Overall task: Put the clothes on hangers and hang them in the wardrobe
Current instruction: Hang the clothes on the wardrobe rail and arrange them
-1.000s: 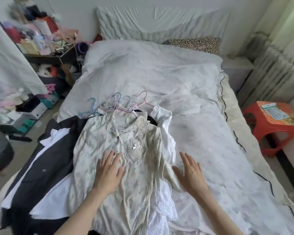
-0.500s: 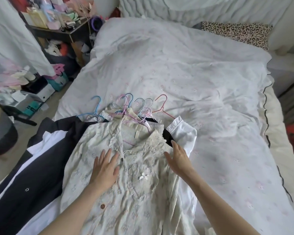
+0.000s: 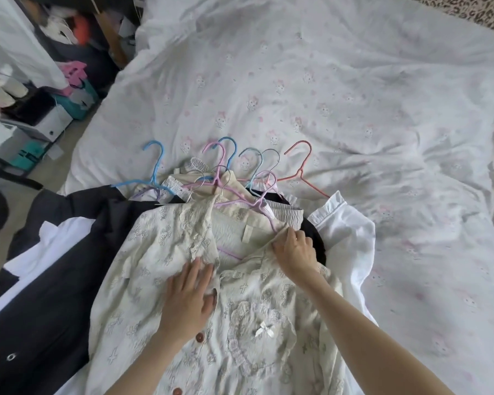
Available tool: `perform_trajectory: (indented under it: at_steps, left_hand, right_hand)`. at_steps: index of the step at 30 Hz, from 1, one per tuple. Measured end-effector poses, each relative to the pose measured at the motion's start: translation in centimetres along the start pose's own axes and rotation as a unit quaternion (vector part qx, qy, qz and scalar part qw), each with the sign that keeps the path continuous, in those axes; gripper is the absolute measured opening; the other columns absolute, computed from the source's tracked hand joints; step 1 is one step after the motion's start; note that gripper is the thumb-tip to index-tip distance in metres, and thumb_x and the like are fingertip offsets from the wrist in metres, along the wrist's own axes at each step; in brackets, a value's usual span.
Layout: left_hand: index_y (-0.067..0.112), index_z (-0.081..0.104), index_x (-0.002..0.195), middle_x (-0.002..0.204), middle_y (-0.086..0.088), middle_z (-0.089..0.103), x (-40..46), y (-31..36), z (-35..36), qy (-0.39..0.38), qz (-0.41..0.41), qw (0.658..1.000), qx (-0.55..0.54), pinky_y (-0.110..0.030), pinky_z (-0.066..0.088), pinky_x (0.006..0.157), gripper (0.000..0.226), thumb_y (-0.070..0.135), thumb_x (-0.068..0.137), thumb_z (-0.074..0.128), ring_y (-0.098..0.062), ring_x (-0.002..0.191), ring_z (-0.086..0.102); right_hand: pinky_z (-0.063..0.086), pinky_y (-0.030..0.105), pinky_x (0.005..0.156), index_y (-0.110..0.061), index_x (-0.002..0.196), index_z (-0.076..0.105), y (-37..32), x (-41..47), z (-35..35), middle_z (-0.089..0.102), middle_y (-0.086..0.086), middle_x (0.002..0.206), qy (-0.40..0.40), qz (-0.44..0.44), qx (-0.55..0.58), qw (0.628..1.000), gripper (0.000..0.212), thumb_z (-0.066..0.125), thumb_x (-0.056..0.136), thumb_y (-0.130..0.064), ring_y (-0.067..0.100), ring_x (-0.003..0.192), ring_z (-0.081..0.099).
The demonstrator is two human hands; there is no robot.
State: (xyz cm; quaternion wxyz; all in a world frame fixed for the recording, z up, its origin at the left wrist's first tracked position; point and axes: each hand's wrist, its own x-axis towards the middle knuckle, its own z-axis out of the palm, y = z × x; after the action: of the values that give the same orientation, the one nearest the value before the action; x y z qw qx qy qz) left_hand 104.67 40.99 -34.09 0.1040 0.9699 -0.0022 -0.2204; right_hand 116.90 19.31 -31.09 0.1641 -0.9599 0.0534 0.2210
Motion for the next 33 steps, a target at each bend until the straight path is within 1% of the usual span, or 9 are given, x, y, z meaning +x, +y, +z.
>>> perform_trajectory:
  at_steps: [3,6,8,11,16,19,24,28,33]
  left_hand:
    - [0.021,0.033,0.141,0.146,-0.012,0.036,0.1,-0.3,-0.3,-0.011,-0.005,1.000,0.000,-0.052,0.040,0.095,0.062,0.043,0.084,0.032,-0.032,0.129,0.041]
    - [0.030,-0.008,0.144,0.152,-0.004,-0.013,-0.3,0.0,-0.7,-0.017,-0.001,1.000,-0.013,-0.047,0.006,0.111,0.066,0.051,0.084,0.006,-0.026,0.141,-0.004]
    - [0.033,-0.024,0.136,0.146,0.003,-0.030,-0.7,0.0,-0.7,-0.015,-0.006,0.999,-0.030,-0.046,-0.004,0.115,0.058,0.048,0.092,0.012,-0.019,0.140,-0.020]
    - [0.034,-0.019,0.137,0.150,0.009,-0.020,-1.6,0.7,-2.4,-0.006,0.000,0.997,-0.074,-0.040,-0.001,0.117,0.062,0.033,0.100,0.030,-0.014,0.143,-0.011]
    - [0.024,0.028,0.144,0.154,0.004,0.015,-4.5,2.3,-7.8,0.121,-0.003,0.968,-0.221,-0.037,0.016,0.116,0.048,0.020,0.098,0.040,-0.014,0.143,0.010]
    - [0.016,0.041,0.138,0.147,-0.005,0.032,-5.4,3.2,-11.4,0.236,0.068,0.955,-0.168,-0.042,0.026,0.108,0.046,0.030,0.094,0.039,-0.021,0.137,0.026]
    - [0.020,0.032,0.140,0.140,-0.012,0.043,-6.8,8.3,-17.9,0.293,0.211,0.929,-0.085,-0.043,0.022,0.104,0.052,0.037,0.090,0.035,-0.028,0.130,0.032]
    - [0.019,0.054,0.122,0.104,0.000,0.066,-9.8,15.0,-21.5,0.287,0.351,0.884,-0.110,-0.028,0.034,0.090,0.041,0.041,0.090,0.039,-0.014,0.098,0.052]
    - [0.020,0.066,0.102,0.090,0.014,0.061,-14.4,25.5,-21.3,0.206,0.496,0.828,-0.162,-0.031,0.045,0.077,0.048,0.056,0.086,0.039,-0.015,0.087,0.058]
  right_hand:
    - [0.039,0.040,0.092,-0.007,0.129,0.038,-0.4,0.6,-0.8,0.042,0.010,0.127,-0.016,0.038,0.014,0.999,0.050,0.050,0.092,-0.039,0.030,0.117,0.042]
    - [0.041,0.037,0.088,-0.004,0.129,0.033,-0.3,-0.3,-0.7,0.038,0.013,0.126,-0.018,0.074,0.017,0.997,0.059,0.056,0.089,-0.041,0.033,0.117,0.043]
    - [0.045,0.036,0.081,-0.003,0.124,0.036,-0.4,-1.2,-0.3,0.042,0.013,0.122,0.006,0.069,0.010,0.998,0.047,0.053,0.093,-0.034,0.032,0.109,0.051]
    - [0.041,0.033,0.064,-0.003,0.112,0.046,-0.8,-2.9,-0.3,0.055,0.013,0.110,0.036,0.027,0.037,0.998,0.025,0.046,0.096,-0.023,0.029,0.094,0.059]
    - [0.040,0.036,0.059,-0.011,0.079,0.045,0.1,-8.3,-4.8,0.059,0.005,0.075,0.096,0.000,0.186,0.978,0.022,0.052,0.090,-0.029,0.031,0.074,0.057]
    - [0.040,0.034,0.054,-0.012,0.089,0.055,1.8,-12.8,-8.2,0.059,0.002,0.066,0.144,-0.030,0.228,0.962,0.018,0.062,0.086,-0.029,0.031,0.066,0.057]
    - [0.029,0.020,0.046,-0.011,0.067,0.046,6.8,-21.6,-14.5,0.040,-0.006,0.051,0.230,-0.042,0.275,0.932,0.032,0.073,0.079,-0.024,0.012,0.049,0.033]
    - [0.030,0.018,0.047,-0.014,0.062,0.044,12.0,-30.4,-18.7,0.041,-0.005,0.052,0.330,-0.004,0.278,0.902,0.034,0.074,0.077,-0.017,0.011,0.050,0.034]
    - [0.032,0.016,0.049,-0.018,0.059,0.045,18.1,-44.3,-20.1,0.042,-0.008,0.051,0.471,0.089,0.267,0.836,0.035,0.076,0.073,-0.011,0.003,0.050,0.042]
